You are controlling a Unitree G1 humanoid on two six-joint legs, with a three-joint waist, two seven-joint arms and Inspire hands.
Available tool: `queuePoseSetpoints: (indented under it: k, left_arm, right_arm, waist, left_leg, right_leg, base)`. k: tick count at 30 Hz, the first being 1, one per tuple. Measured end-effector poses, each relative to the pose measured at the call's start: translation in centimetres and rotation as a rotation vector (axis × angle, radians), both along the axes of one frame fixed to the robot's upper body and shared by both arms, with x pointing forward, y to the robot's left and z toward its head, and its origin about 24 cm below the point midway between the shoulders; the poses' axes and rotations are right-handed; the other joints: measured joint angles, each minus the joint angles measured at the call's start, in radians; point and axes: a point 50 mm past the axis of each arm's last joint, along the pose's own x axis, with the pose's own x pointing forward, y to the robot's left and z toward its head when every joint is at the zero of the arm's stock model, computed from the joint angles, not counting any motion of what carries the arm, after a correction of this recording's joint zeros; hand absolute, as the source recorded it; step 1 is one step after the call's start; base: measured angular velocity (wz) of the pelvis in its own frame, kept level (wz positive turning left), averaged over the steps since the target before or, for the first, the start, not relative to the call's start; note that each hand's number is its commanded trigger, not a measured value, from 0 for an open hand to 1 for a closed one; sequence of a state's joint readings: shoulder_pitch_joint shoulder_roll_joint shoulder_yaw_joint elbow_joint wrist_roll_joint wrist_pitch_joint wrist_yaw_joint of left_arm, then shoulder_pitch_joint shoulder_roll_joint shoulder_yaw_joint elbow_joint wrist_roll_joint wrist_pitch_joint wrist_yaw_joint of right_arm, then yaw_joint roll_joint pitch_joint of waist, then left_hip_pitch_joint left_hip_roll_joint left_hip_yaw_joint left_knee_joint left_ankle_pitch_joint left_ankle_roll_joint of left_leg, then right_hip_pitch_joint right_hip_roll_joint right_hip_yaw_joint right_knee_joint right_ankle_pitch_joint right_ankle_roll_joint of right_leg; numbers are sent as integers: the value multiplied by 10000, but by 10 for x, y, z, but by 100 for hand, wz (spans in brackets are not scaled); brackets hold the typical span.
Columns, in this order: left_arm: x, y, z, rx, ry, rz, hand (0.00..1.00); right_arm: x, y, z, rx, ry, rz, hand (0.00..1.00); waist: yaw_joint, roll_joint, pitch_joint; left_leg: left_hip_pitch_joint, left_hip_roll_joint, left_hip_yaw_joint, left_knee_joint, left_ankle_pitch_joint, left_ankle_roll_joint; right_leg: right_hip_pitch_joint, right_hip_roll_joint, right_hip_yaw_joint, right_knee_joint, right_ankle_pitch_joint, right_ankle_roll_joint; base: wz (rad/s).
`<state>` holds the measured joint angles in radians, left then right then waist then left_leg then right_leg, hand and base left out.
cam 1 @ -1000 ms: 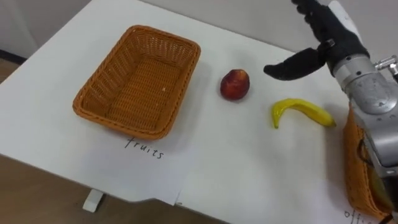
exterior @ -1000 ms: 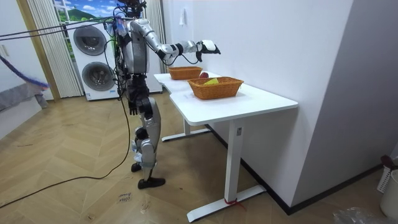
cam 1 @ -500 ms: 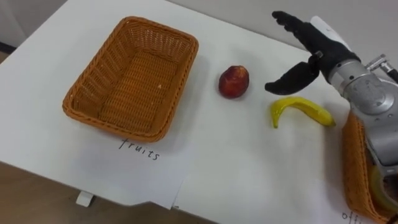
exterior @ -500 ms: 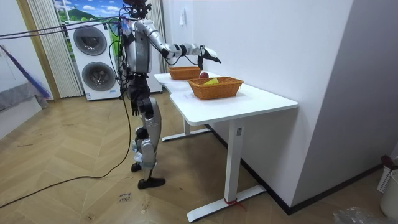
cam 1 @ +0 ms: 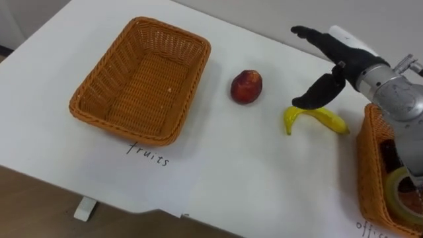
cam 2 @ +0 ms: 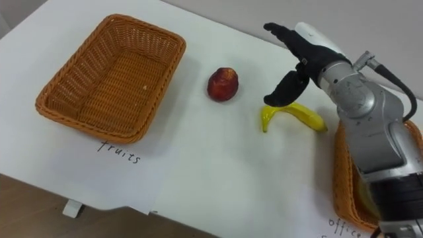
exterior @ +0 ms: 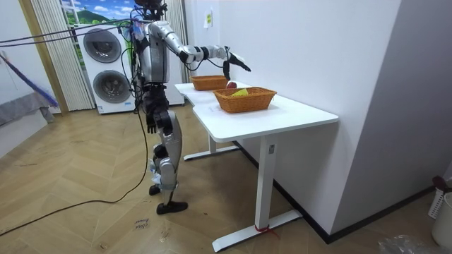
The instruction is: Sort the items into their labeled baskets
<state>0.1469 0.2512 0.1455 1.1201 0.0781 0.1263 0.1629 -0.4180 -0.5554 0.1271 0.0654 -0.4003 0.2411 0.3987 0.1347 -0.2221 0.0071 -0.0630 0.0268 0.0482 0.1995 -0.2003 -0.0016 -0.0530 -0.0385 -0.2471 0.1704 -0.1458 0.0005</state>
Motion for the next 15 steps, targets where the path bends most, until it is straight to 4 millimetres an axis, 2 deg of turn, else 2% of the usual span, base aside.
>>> queuePoseSetpoints:
  k: [9,15]
  left_arm:
    - [1,1,1,31,-77,44,0]
    - [9,4,4,104,-503,-80,0]
  right_arm:
    - [-1,1,0,-101,232,170,0]
    - [0,-5,7,-465,137,122,0]
  waist:
    - [-13,-7,-6]
    - [-21,-90,-33]
  left_leg:
    - [4,6,23,6,1,2]
    - [38,8,29,-13,2,2]
  right_leg:
    - [-4,4,6,-2,35,4]
    - [5,5,11,-3,35,4]
  base:
    - [-1]
    - [0]
